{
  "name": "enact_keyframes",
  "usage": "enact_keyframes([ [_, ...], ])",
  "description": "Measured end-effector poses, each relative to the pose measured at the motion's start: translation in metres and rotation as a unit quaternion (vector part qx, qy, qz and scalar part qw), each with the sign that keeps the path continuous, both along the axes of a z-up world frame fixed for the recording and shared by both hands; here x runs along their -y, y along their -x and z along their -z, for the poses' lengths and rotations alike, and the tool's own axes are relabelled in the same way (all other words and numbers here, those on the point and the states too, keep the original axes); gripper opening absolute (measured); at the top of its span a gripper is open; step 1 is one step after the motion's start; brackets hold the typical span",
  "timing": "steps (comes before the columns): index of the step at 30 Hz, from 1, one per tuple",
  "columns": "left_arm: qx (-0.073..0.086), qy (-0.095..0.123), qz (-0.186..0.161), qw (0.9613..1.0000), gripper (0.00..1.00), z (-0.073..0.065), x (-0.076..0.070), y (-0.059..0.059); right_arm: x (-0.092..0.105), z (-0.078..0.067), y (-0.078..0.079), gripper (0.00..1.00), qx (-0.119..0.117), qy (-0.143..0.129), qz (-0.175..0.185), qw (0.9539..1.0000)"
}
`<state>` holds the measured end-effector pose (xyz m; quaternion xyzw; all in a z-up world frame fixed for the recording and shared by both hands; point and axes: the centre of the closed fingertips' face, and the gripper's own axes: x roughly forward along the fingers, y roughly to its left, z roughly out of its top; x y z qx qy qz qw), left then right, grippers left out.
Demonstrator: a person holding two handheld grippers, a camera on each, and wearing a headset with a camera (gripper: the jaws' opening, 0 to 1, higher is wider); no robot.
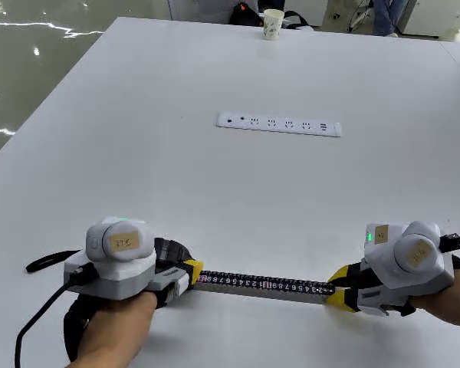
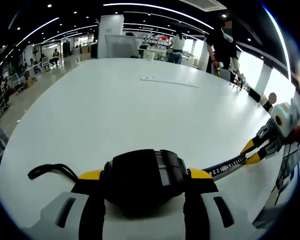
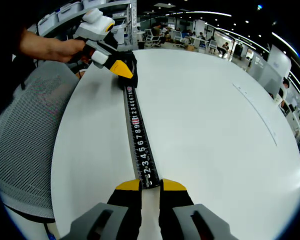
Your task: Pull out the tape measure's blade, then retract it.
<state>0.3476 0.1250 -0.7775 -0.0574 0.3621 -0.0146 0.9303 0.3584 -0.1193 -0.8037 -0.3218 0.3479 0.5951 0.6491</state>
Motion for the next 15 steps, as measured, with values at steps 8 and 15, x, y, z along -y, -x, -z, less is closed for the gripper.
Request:
enact_keyframes([
  [8, 0.000, 0.001, 0.000, 1.0000, 0.58, 0.000, 0.000, 0.000, -0.007, 0.000, 0.000, 0.09, 0.000, -0.003, -0.002, 1.0000],
  [15, -0.001, 0.001, 0.001, 1.0000, 0.59, 0.000, 0.000, 0.000, -0.011, 0.000, 0.001, 0.09, -0.002, -0.005, -0.004, 1.0000],
])
